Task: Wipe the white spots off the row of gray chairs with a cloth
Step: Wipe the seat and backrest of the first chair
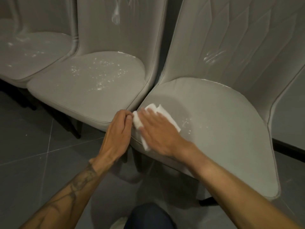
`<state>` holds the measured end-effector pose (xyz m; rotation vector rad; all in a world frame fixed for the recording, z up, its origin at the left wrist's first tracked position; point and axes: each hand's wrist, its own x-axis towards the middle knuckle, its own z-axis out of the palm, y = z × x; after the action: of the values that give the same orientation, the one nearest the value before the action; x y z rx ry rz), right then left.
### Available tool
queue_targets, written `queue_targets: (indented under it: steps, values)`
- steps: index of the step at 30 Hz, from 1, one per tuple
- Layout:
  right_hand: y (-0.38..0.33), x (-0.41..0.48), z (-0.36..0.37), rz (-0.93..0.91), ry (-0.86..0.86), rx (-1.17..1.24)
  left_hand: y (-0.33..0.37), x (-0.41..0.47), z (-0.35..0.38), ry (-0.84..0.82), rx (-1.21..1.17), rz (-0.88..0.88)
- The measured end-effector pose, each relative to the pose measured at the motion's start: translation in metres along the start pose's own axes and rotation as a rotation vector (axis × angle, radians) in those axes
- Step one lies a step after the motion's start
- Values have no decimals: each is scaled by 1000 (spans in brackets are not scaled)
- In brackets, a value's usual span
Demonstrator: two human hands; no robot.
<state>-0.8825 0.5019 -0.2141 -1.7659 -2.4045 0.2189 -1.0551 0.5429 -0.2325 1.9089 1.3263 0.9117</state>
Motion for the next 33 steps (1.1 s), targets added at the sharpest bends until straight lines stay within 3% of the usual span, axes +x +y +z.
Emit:
queue_targets:
  steps: [2, 5, 11, 14, 16, 18, 21, 24, 26, 30, 33]
  values:
    - [-10, -19, 7, -95, -18, 15, 2, 1, 0, 6, -20, -20]
    - [10, -10, 0, -57, -29, 1, 6, 1, 4, 16, 24, 15]
    - [106, -22, -24, 164, 2, -132, 8, -5, 20, 16, 123, 60]
    - [152, -65, -40, 433, -25, -60, 7, -7, 21, -3, 160, 91]
    - [138, -62, -45, 509, -15, -98, 8, -5, 20, 5, 172, 88]
    - [87, -37, -38, 378, 4, -184, 10, -2, 23, 26, 188, 78]
    - [17, -13, -10, 200, 6, -7, 19, 5, 31, 62, 185, 13]
    - [31, -40, -16, 207, 52, 56, 24, 9, 36, 96, 238, 17]
    - [70, -77, -23, 259, 60, -38, 26, 10, 39, 98, 309, 75]
    - [98, -122, -32, 583, 80, 32, 28, 11, 41, 53, 363, 147]
    - [45, -70, -19, 486, 41, -17, 29, 13, 41, 12, 403, 147]
